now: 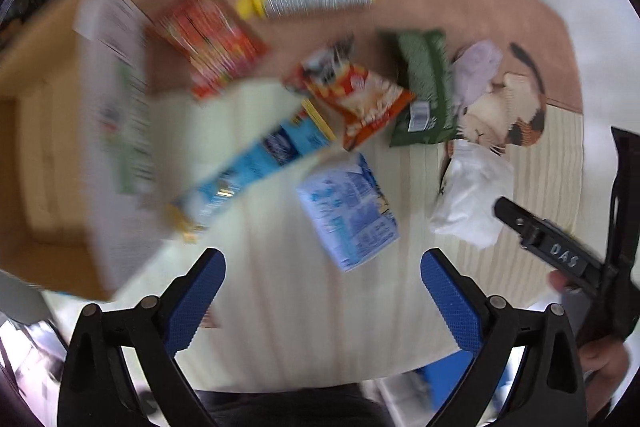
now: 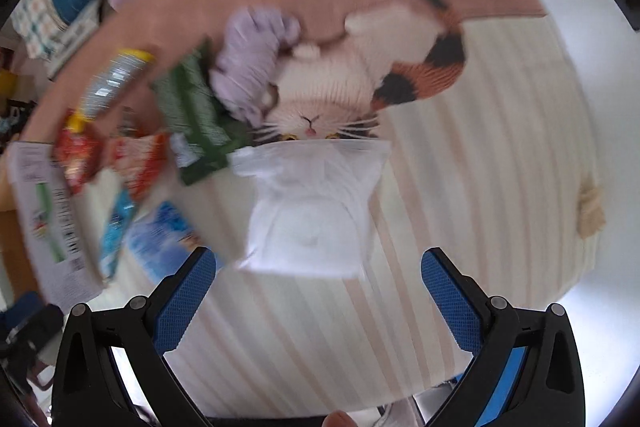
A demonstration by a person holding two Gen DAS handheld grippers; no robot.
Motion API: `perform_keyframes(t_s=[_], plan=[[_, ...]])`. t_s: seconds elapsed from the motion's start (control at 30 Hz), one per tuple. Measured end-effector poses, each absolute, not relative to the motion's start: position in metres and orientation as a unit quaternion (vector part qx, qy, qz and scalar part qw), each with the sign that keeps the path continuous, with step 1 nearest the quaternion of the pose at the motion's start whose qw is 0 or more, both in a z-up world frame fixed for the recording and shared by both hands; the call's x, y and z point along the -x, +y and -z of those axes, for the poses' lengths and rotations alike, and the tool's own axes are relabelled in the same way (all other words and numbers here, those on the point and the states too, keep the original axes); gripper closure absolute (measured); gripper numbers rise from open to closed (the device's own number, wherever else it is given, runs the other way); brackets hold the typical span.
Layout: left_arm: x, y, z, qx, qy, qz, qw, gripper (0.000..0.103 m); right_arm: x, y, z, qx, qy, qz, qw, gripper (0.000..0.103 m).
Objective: Organize soft objects
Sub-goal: 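Grasp the white plastic bag with the right tool while the left tool grasps the blue-white wipes packet, then carry both items into the cardboard box and open both tools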
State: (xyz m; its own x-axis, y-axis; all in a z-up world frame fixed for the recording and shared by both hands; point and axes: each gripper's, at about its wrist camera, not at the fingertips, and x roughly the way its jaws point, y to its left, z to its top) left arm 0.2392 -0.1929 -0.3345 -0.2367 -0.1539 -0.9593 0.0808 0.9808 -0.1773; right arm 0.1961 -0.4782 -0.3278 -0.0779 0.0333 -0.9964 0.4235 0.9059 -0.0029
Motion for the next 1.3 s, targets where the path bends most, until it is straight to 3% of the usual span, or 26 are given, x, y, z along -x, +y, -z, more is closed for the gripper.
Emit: perform_keyframes(t_s=[0.27, 0.43, 0.57, 0.63, 0.77, 0.87, 0.97, 1.3], plan=[[-0.25, -0.211, 0.413, 0.088, 0.835, 0.061, 0.54, 0.003, -0.218, -0.483, 0.409, -0.182, 0.754, 0.138, 0.615, 0.0], [-0.244, -0.233, 0.432, 0.058, 0.844, 0.06, 0.529, 0.003, -0.2, -0.489, 0.433, -0.177, 0.776, 0.113, 0.594, 0.007], [-0.237, -0.246, 0.448, 0.032, 0.844, 0.044, 0.533, 0.004, -0.179, -0.492, 0.44, -0.151, 0.781, 0.106, 0.597, 0.007], [-0.234, -0.251, 0.451, -0.002, 0.839, 0.034, 0.543, 0.024, -0.174, -0.492, 0.446, -0.156, 0.778, 0.107, 0.599, 0.007], [-0.222, -0.27, 0.449, -0.055, 0.819, 0.039, 0.57, 0.037, -0.168, -0.486, 0.461, -0.144, 0.781, 0.115, 0.596, 0.008], [-0.212, -0.28, 0.435, -0.076, 0.806, 0.05, 0.584, 0.054, -0.157, -0.473, 0.478, -0.148, 0.782, 0.118, 0.593, 0.018], [-0.205, -0.282, 0.415, -0.088, 0.794, 0.061, 0.599, 0.062, -0.139, -0.465, 0.481, -0.146, 0.772, 0.118, 0.607, 0.025], [-0.187, -0.237, 0.284, -0.046, 0.737, 0.119, 0.664, 0.063, -0.091, -0.421, 0.445, -0.172, 0.733, 0.077, 0.654, 0.027]])
